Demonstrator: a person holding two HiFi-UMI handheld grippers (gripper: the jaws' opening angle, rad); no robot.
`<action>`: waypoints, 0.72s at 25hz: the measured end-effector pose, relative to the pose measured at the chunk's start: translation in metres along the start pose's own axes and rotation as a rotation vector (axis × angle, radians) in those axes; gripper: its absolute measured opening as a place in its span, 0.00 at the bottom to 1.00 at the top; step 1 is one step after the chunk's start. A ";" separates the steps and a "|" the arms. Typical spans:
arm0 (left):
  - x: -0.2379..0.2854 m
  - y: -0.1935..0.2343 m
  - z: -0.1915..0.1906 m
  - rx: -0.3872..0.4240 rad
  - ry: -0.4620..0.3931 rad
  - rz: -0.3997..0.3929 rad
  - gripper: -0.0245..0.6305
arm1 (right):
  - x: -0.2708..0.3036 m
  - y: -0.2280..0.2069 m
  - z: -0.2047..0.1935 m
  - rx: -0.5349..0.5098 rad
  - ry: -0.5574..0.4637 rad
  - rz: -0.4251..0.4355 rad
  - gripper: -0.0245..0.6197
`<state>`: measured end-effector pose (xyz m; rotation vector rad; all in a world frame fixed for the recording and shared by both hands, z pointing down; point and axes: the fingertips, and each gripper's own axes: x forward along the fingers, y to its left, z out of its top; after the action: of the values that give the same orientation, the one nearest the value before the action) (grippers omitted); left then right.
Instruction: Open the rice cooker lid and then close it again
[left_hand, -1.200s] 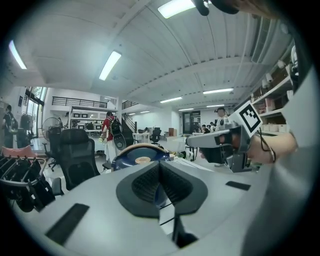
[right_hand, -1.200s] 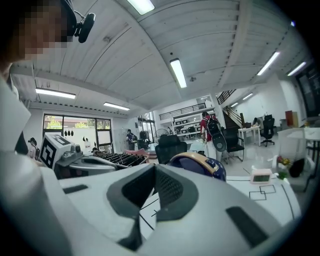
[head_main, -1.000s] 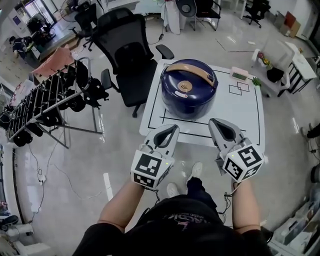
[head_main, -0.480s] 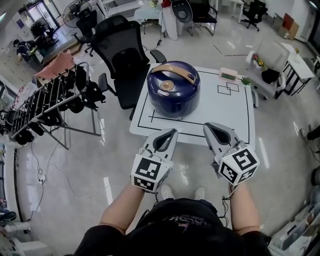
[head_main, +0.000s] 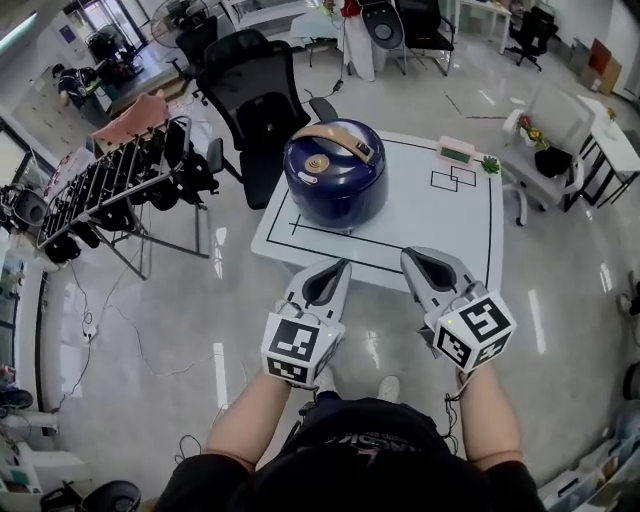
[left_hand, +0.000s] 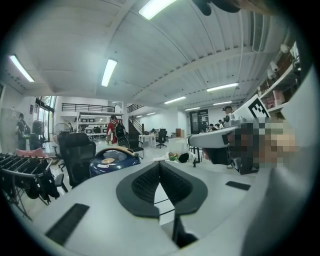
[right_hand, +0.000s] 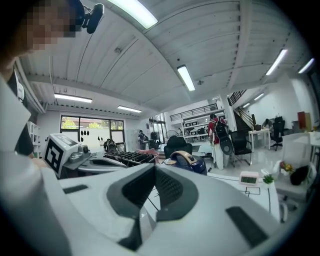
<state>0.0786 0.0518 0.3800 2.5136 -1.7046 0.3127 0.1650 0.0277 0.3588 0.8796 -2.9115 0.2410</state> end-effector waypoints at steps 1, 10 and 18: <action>-0.001 -0.003 0.000 -0.004 0.000 0.010 0.04 | -0.002 0.000 -0.001 0.000 0.001 0.010 0.04; -0.018 -0.018 0.001 0.000 -0.007 0.087 0.04 | -0.013 0.007 -0.003 -0.011 0.003 0.089 0.04; -0.023 -0.026 0.001 0.007 -0.008 0.113 0.04 | -0.020 0.009 -0.004 -0.016 -0.005 0.117 0.04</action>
<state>0.0949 0.0818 0.3753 2.4316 -1.8552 0.3181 0.1765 0.0461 0.3587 0.7090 -2.9685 0.2232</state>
